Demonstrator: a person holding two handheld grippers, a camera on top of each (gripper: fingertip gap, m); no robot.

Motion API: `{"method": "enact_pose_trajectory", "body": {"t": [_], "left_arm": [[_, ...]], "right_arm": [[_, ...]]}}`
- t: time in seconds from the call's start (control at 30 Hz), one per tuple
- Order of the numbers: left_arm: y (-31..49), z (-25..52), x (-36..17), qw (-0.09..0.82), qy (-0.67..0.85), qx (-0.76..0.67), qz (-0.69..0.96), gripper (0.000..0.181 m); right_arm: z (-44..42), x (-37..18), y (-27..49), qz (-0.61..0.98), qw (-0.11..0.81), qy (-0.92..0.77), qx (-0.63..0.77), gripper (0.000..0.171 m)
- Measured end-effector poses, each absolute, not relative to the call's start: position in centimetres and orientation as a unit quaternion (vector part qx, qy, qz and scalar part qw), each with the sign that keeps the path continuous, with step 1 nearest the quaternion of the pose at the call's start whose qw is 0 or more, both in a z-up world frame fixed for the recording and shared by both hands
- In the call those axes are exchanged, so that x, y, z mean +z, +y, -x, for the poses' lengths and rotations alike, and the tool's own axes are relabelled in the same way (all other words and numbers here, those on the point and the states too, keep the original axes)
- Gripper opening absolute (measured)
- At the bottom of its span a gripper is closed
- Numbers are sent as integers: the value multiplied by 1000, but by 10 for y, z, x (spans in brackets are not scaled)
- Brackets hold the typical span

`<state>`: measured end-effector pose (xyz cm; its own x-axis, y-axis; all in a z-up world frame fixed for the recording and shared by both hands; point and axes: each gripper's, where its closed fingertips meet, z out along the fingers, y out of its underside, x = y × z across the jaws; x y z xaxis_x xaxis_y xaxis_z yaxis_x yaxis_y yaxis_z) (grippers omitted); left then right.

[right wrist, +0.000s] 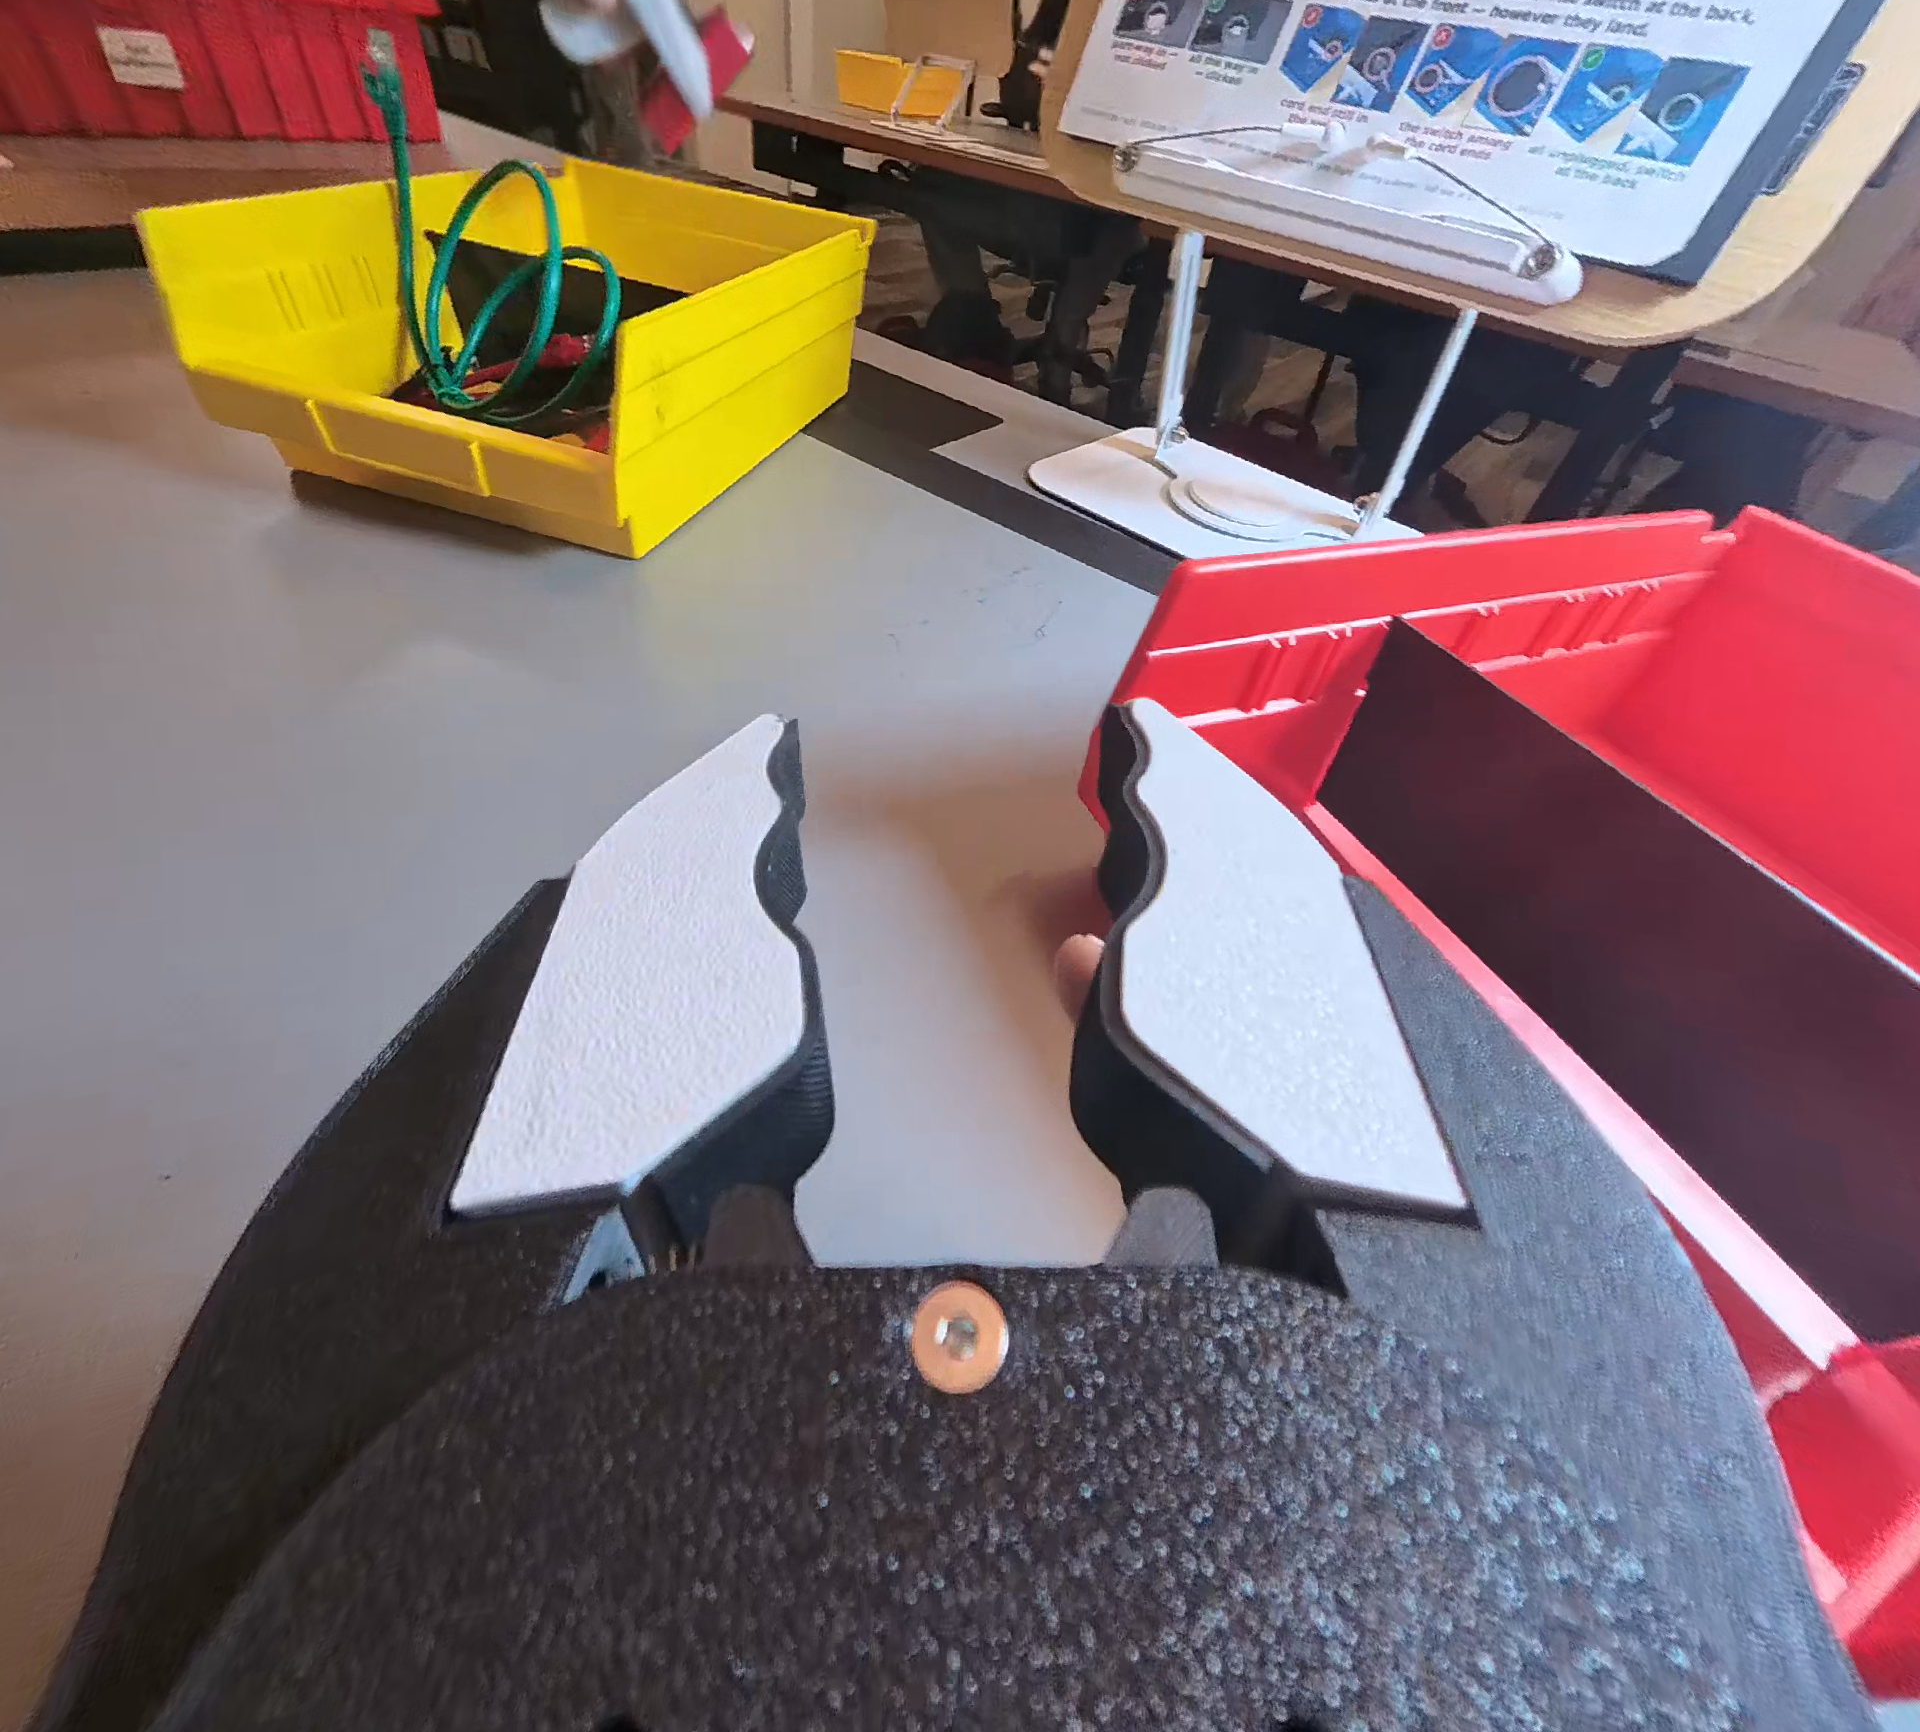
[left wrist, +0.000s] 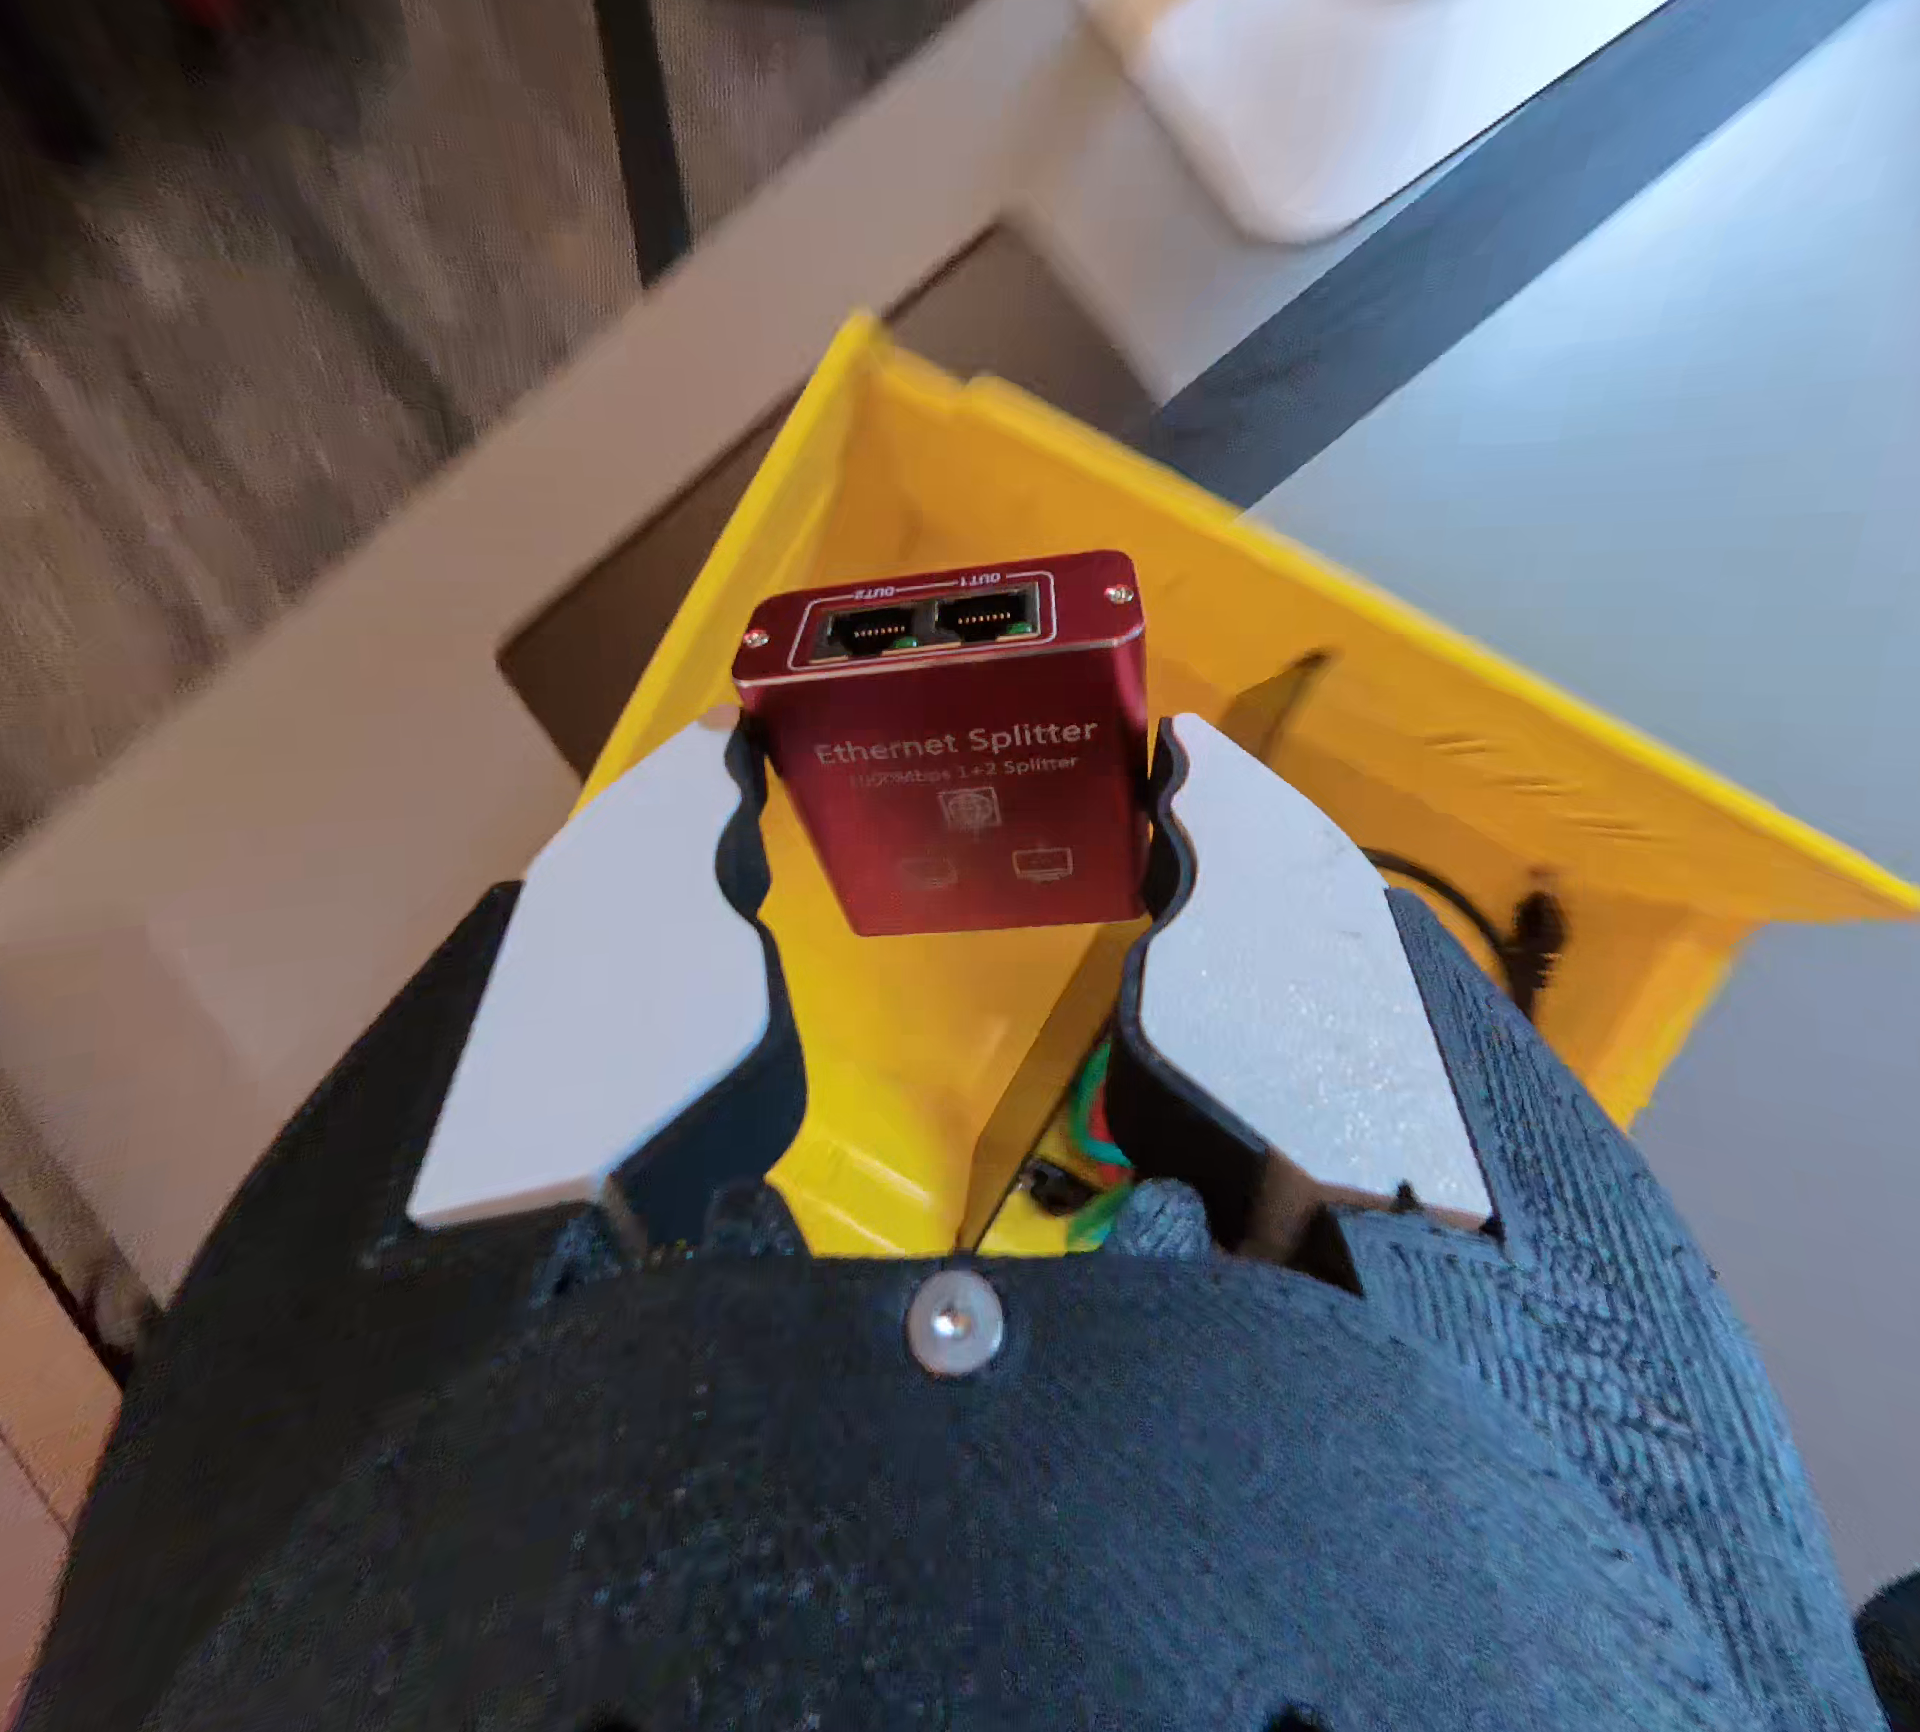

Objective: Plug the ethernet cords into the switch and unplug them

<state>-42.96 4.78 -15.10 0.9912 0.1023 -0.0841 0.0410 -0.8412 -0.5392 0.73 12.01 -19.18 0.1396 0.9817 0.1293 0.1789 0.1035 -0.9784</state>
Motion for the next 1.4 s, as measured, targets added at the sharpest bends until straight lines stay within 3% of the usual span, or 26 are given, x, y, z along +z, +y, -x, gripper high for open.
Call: {"method": "enact_pose_trajectory", "body": {"t": [0.03,0.13,0.23,0.4,0.53,0.77,0.9,0.97,1.13,1.3,1.4], "left_arm": [[52,409,-128,323,-6,57,945,72],[54,321,-84,424,93,34,900,71],[38,219,-84,470,193,1,861,71],[2,76,-138,483,281,-106,823,71],[-18,15,-191,423,292,-195,835,71],[-29,-18,-248,288,267,-318,863,70],[-27,-27,-247,292,258,-346,853,68],[-25,-23,-243,319,257,-347,844,67],[-28,-2,-196,454,268,-326,785,63],[-27,6,-192,511,328,-147,781,59],[-24,-6,-195,520,351,-117,770,38]], "right_arm": [[-6,-191,116,539,520,-537,388,54],[-3,-184,98,511,526,-553,397,54],[0,-174,77,468,545,-578,387,54],[4,-170,36,369,575,-647,339,56],[7,-190,4,281,565,-722,282,63],[14,-229,-22,134,569,-799,142,67],[15,-248,-38,69,557,-819,119,33],[16,-248,-36,84,560,-815,124,33],[12,-220,-18,212,546,-757,291,30],[-1,-185,-19,271,493,-682,467,30],[-5,-182,-28,280,457,-673,510,30]]}}
